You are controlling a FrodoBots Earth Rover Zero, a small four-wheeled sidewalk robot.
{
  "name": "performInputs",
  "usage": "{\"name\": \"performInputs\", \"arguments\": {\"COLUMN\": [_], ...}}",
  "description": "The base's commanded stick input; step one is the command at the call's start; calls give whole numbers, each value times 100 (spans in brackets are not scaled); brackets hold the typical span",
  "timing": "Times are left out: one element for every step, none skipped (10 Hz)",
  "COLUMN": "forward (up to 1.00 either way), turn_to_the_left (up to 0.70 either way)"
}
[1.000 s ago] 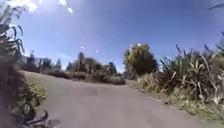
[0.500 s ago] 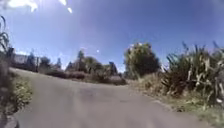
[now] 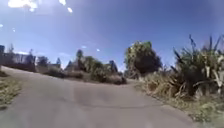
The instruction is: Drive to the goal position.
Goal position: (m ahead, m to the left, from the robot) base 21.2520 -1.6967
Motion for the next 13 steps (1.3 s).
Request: {"name": "performInputs", "arguments": {"forward": [100, 100, 100, 100, 100, 100, 100, 100, 100, 100, 100, 100, 100], "turn_to_the_left": [-6, -4, -2, -30, -34, -38, -40, -40, -40, 0, 0, 0, 0]}}
